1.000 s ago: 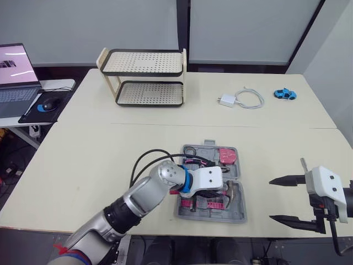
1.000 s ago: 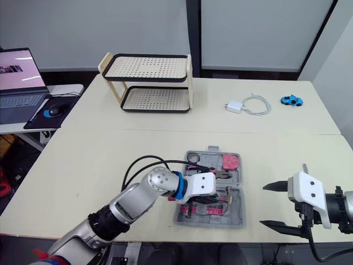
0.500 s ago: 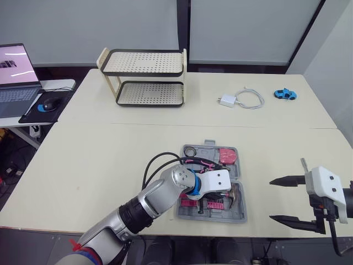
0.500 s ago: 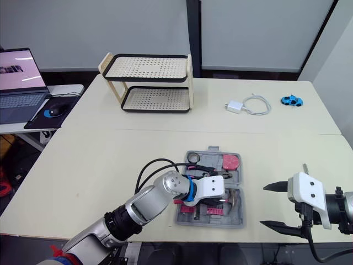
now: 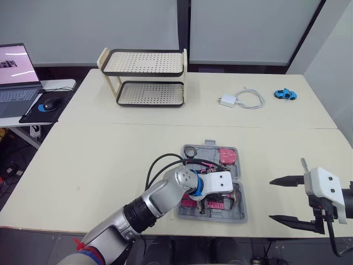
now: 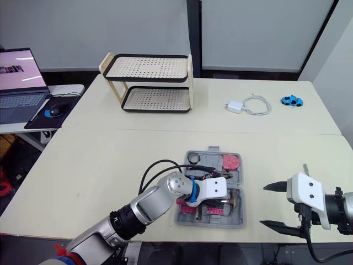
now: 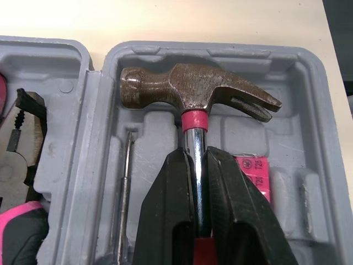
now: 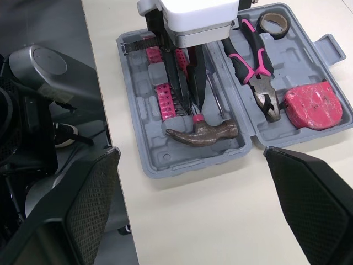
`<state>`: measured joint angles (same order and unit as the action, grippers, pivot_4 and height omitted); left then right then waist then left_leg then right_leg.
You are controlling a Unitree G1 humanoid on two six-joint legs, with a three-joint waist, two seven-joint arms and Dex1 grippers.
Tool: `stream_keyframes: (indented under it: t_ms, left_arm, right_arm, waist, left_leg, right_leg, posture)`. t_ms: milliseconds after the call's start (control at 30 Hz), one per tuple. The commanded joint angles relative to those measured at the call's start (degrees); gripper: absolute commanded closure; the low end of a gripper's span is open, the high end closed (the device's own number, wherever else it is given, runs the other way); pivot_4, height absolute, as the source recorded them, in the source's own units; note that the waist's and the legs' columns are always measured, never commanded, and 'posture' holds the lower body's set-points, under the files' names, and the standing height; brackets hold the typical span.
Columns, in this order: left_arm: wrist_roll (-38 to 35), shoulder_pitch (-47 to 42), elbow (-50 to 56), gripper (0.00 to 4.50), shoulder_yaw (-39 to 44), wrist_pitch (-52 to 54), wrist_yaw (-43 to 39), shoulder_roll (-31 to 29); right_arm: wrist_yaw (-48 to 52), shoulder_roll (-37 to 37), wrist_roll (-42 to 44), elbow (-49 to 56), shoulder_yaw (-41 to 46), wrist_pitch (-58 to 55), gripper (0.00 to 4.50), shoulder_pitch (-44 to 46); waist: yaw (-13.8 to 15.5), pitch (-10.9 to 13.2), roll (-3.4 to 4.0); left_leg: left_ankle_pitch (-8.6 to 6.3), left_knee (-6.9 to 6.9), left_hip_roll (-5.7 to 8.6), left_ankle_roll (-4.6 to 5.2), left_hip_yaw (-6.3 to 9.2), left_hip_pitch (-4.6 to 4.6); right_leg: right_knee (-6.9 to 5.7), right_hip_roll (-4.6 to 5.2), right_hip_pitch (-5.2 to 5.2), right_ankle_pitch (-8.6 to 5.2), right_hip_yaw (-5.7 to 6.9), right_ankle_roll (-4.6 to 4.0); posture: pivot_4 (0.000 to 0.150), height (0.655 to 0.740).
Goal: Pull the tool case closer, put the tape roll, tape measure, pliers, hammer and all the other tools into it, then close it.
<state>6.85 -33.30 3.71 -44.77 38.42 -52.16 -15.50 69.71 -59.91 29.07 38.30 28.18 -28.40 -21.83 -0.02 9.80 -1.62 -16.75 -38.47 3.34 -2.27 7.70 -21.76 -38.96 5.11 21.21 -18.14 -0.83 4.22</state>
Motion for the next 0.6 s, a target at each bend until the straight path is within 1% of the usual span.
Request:
stream_keyframes:
  t_ms: [33,67,100,333,367,500,567,600]
  left_arm:
    - [0.2,-0.8,1.0,4.44,-0.8,-0.2,-0.4,1.3]
    - [0.3,-0.7,1.1,3.72,-0.7,-0.2,-0.4,1.4]
    - [0.1,-0.8,1.6,3.53,-0.5,0.3,-0.6,1.3]
    - [-2.6,-1.0,8.7,1.33,1.8,6.8,-2.6,0.3]
    - [-3.0,-1.2,9.8,1.11,2.2,7.5,-2.6,0.0]
    - [-5.9,-2.2,13.7,1.11,5.5,8.7,-3.6,-1.0]
    - [-8.6,-2.6,14.1,1.11,8.9,5.1,-5.1,-1.9]
    - [-9.9,-2.4,13.0,1.11,10.6,0.1,-6.9,-3.1]
  right_arm:
    - [-0.3,0.3,0.2,1.6,1.2,0.4,0.00,-0.2]
    - [-0.2,0.4,0.2,1.7,1.3,0.4,0.00,-0.4]
    - [-0.2,0.5,0.2,1.8,1.4,0.4,0.00,-0.5]
    - [0.1,0.6,0.1,2.0,2.1,0.5,0.00,-1.1]
    - [0.1,0.6,0.1,2.0,2.2,0.5,0.00,-1.2]
    - [0.0,0.6,0.3,2.1,2.2,0.4,0.00,-1.0]
    - [-0.4,0.6,0.4,2.2,1.8,0.2,0.00,-0.5]
    - [-0.8,0.6,0.7,2.3,1.5,0.0,0.00,-0.1]
  waist:
    - [0.0,0.0,0.00]
    - [0.0,0.0,0.00]
    - [0.0,0.0,0.00]
    - [0.0,0.0,0.00]
    - [0.0,0.0,0.01]
    - [0.0,0.0,0.02]
    - [0.0,0.0,0.02]
    - [0.0,0.0,0.02]
  left_leg:
    - [0.00,0.00,0.00,0.00,0.00,0.00]
    - [0.00,0.00,0.00,0.00,0.00,0.00]
    - [0.00,0.00,0.00,0.00,0.01,0.00]
    - [0.00,-0.01,-0.01,0.00,0.01,0.00]
    - [0.00,-0.02,-0.02,0.00,0.02,0.00]
    - [0.00,-0.03,-0.02,0.00,0.03,0.01]
    - [0.01,-0.03,-0.03,-0.01,0.02,0.01]
    - [0.02,-0.04,-0.04,-0.03,0.03,0.01]
  right_leg:
    - [0.00,0.00,0.00,0.00,0.00,0.00]
    - [0.00,0.00,0.00,0.00,0.00,0.00]
    - [0.00,0.00,0.00,0.00,0.01,0.00]
    - [0.00,0.00,-0.01,0.00,0.01,0.00]
    - [0.00,0.00,-0.01,0.00,0.01,0.00]
    - [-0.01,0.00,-0.02,0.00,0.02,0.00]
    - [-0.01,0.00,-0.02,0.00,0.01,0.00]
    - [-0.01,0.00,-0.03,0.00,0.01,0.00]
  posture:
    - [0.150,0.7400]
    - [0.150,0.7400]
    - [0.150,0.7400]
    - [0.150,0.7400]
    - [0.150,0.7400]
    - [0.150,0.7400]
    - [0.150,0.7400]
    - [0.150,0.7400]
